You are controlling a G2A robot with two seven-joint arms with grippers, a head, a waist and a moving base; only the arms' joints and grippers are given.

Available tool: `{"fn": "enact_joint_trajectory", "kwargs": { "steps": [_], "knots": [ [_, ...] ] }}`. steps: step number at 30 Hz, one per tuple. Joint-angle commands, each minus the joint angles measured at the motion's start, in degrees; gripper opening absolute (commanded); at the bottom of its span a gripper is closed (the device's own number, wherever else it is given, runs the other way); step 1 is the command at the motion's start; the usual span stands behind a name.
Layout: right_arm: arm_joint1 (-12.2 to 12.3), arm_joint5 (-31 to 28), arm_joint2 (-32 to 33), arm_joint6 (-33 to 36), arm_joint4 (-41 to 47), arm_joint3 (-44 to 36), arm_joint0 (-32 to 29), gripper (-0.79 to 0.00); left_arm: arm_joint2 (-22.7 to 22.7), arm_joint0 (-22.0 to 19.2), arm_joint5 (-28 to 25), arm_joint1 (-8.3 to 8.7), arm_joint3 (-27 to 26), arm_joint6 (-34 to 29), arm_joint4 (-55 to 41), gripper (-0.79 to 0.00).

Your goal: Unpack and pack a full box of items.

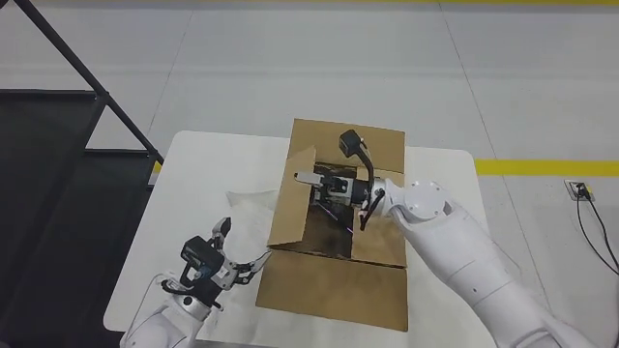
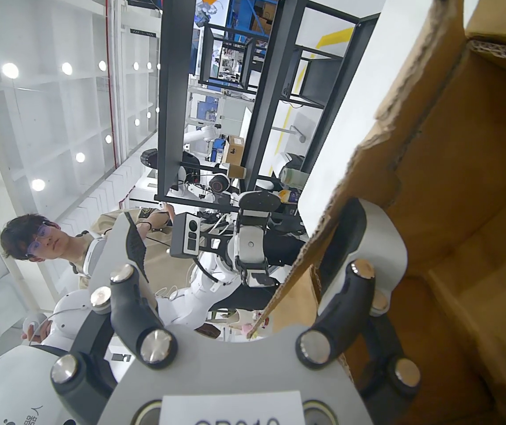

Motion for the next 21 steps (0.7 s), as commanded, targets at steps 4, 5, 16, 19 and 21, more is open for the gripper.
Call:
{"fn": "enact_joint_trajectory", "kwargs": {
  "steps": [4, 5, 16, 19, 21],
  "knots": [
    [-1.54, -2.66, -1.18, -0.43, 1.16, 1.47, 1.0, 0.0, 1.74, -1.66, 0.16, -0.16, 0.54, -0.78, 0.25, 0.0],
    [-1.85, -3.49, -1.39, -0.4, 1.41, 1.71, 1.14, 0.0, 1.99, -1.91, 0.39, -0.21, 0.69, -0.88, 0.02, 0.0],
    [-4.93, -7.57, -3.52, 2.45, 3.02, 6.78, 3.4, 0.0, 3.07, -4.17, 6.73, -0.95, 1.77, -2.98, -5.02, 0.0],
    [-5.48, -8.45, -3.57, 3.55, 3.41, 8.17, 3.85, 0.0, 2.55, -4.21, 7.24, -0.98, 1.78, -3.01, -6.09, 0.0],
    [-5.71, -9.12, -3.35, 4.28, 3.7, 9.0, 4.0, 0.0, 2.01, -4.09, 7.2, -0.95, 1.64, -2.98, -6.66, 0.0]
  ]
}}
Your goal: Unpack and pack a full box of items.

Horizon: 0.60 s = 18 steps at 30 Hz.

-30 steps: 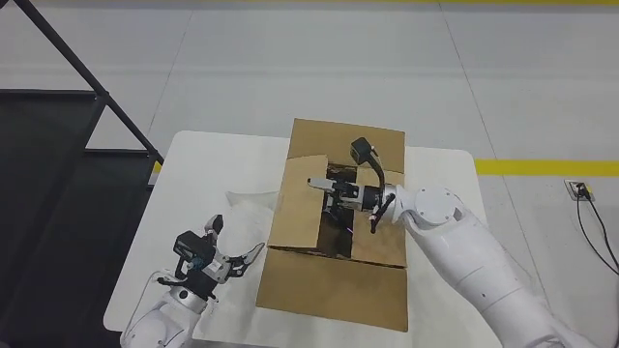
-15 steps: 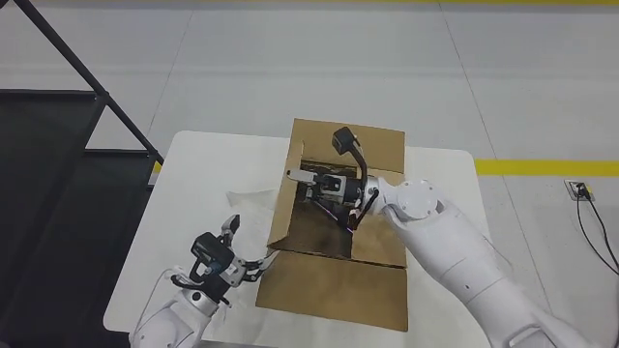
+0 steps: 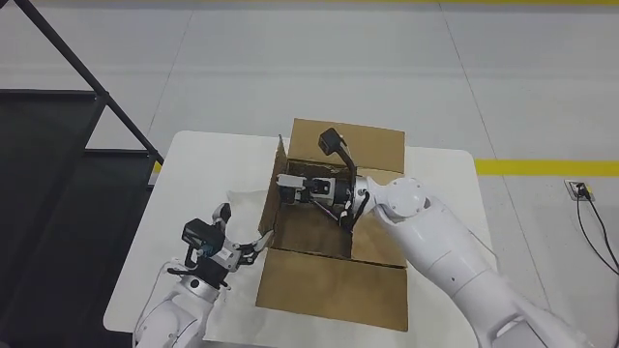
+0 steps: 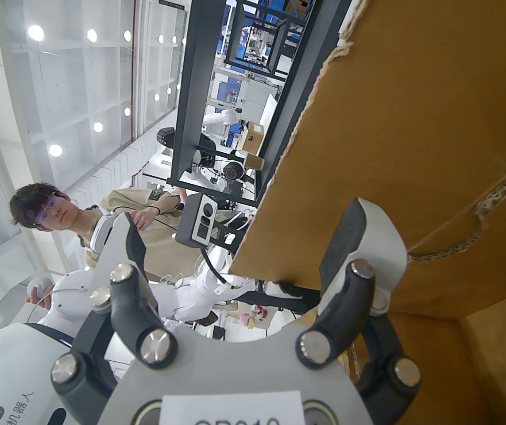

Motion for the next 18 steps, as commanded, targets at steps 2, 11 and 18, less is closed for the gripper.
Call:
{"fn": "enact_joint_trajectory", "kwargs": {
  "steps": [2, 11, 18],
  "knots": [
    [-0.17, -1.12, 0.55, 0.7, 0.22, 1.08, 0.05, 0.0, -1.01, 0.44, 0.57, 0.03, -0.23, 0.07, -1.21, 0.0],
    [1.35, -5.29, 4.76, 0.56, -1.92, 0.23, -2.65, 0.0, -4.37, 1.43, 2.11, 0.2, 0.9, -0.62, -3.37, 0.0],
    [4.04, -6.28, 10.38, -0.01, -4.17, -4.72, -7.54, 0.0, -5.84, 1.65, 1.86, 0.39, 4.02, -1.54, -2.93, 0.0]
  ]
}}
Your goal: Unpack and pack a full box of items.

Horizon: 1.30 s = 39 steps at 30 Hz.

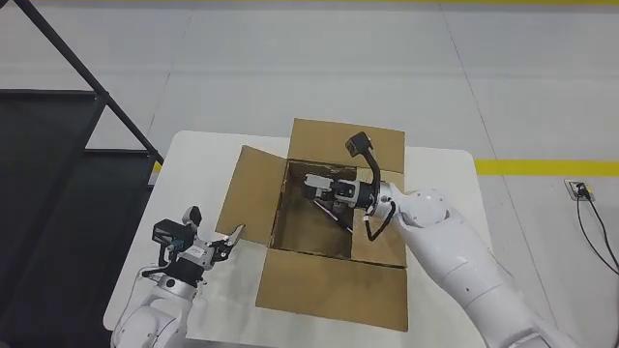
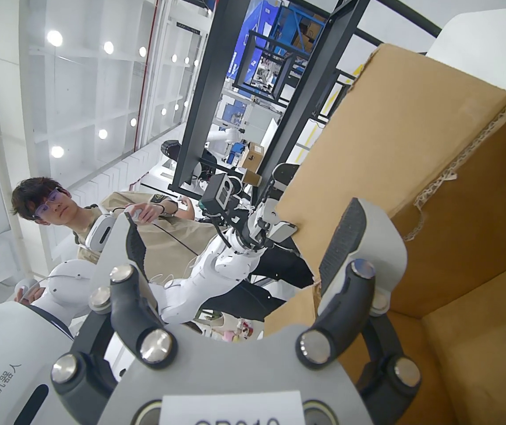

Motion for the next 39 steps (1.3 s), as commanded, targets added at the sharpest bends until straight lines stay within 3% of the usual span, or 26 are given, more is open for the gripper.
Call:
{"fn": "enact_joint_trajectory", "kwargs": {
  "steps": [1, 9, 19, 39],
  "knots": [
    [0.79, 0.15, 1.74, 0.15, -0.47, -1.86, -1.52, 0.0, -0.26, -0.02, 0.41, 0.06, 0.8, -0.42, 1.04, 0.0],
    [3.2, 2.44, 7.12, 0.91, -2.07, -9.45, -7.14, 0.0, -0.2, 0.12, 2.46, 0.04, 2.71, -0.26, 3.5, 0.0],
    [4.55, 4.29, 10.45, 1.17, -3.33, -15.35, -11.16, 0.0, -0.86, 0.54, 2.44, 0.07, 2.71, -0.29, 3.4, 0.0],
    [6.49, 3.42, 16.38, 1.29, -3.17, -19.89, -16.6, 0.0, -2.6, 4.22, 1.23, 0.21, -12.86, 1.03, 3.46, 0.0]
  ]
}}
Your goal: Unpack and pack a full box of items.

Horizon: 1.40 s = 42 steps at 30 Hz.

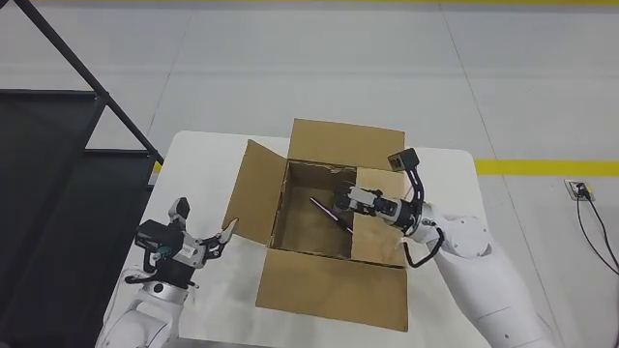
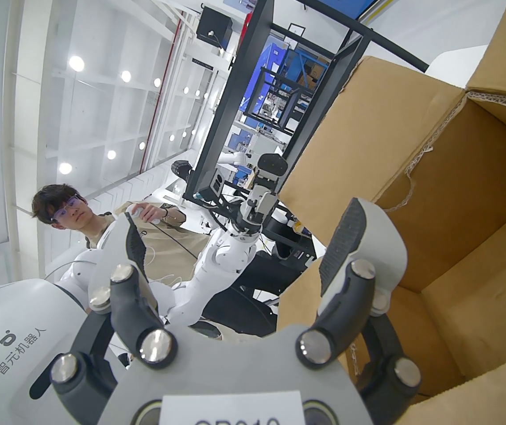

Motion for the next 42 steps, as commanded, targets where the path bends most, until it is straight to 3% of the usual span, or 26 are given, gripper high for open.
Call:
{"fn": "enact_joint_trajectory", "kwargs": {
  "steps": [1, 8, 21, 38, 42],
  "knots": [
    [0.26, -0.38, 0.87, 0.19, 0.16, -0.44, -0.66, 0.0, 0.22, 0.23, -0.57, 0.0, -1.61, -0.14, 0.01, 0.0],
    [1.45, -2.04, 4.59, 0.47, -0.72, -3.35, -4.19, 0.0, 3.62, -0.74, -2.83, -0.13, -5.29, -2.47, 0.9, 0.0],
    [3.92, -9.93, 13.21, -1.01, -4.52, -12.06, -15.29, 0.0, 15.94, -7.74, -5.69, -1.16, -4.1, -11.09, 2.31, 0.0],
    [3.92, -9.93, 13.21, -1.01, -4.52, -12.06, -15.29, 0.0, 16.12, -7.78, -5.11, -1.24, -3.83, -11.32, 1.78, 0.0],
    [4.23, -9.81, 14.13, -1.77, -5.06, -14.17, -16.62, 0.0, 19.29, -10.81, -3.07, -1.97, -2.43, -14.04, -1.15, 0.0]
  ]
}}
